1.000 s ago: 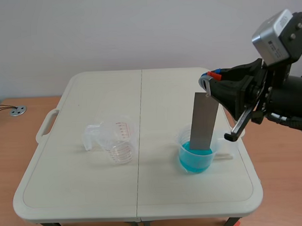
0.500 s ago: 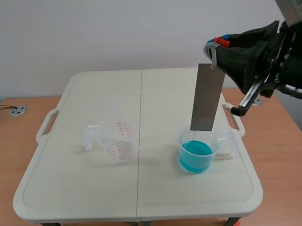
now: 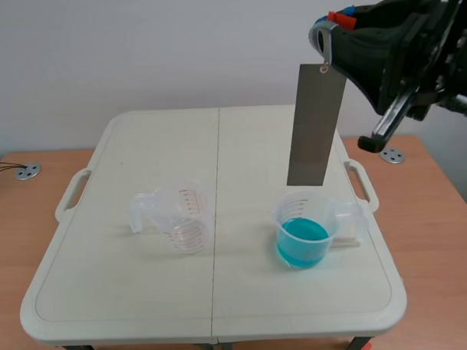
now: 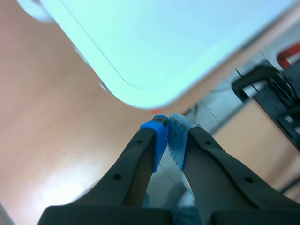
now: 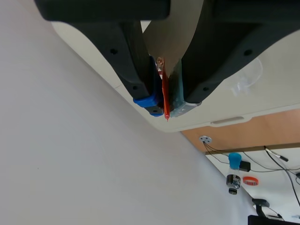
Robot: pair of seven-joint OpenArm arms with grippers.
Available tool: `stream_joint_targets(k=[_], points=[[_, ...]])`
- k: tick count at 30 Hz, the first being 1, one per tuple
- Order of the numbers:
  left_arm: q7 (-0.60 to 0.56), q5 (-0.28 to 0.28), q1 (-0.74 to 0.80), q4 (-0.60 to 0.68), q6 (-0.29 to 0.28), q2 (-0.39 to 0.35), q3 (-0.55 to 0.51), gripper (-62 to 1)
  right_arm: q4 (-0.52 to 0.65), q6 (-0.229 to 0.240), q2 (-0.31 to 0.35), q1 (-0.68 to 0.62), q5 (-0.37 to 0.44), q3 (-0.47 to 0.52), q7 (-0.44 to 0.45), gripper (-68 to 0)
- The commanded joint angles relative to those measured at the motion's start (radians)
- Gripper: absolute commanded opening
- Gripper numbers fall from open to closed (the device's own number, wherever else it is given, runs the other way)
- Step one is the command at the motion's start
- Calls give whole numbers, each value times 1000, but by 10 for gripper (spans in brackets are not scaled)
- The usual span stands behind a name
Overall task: Hold the metal plate by the orange handle, dip it into the blue solution, take it out and point at it, then put the plate back in the beaker on the left.
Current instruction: 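Raise the plate and point at it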
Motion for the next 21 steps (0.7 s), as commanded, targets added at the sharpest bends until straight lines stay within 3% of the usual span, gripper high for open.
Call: stream_joint_targets(k=[1, 7, 10, 21], points=[[-23, -10, -35, 14, -8, -11, 1, -590, 22, 5, 16, 12, 26, 16, 0, -664], [-21, -34, -202, 14, -11, -11, 32, -590, 40, 5, 16, 12, 70, 39, -26, -664], [-19, -34, -296, 14, -45, -11, 75, -590, 40, 5, 16, 12, 75, 40, -31, -664], [5, -34, -671, 14, -116, 11, 381, -590, 40, 5, 16, 12, 78, 40, -37, -664]])
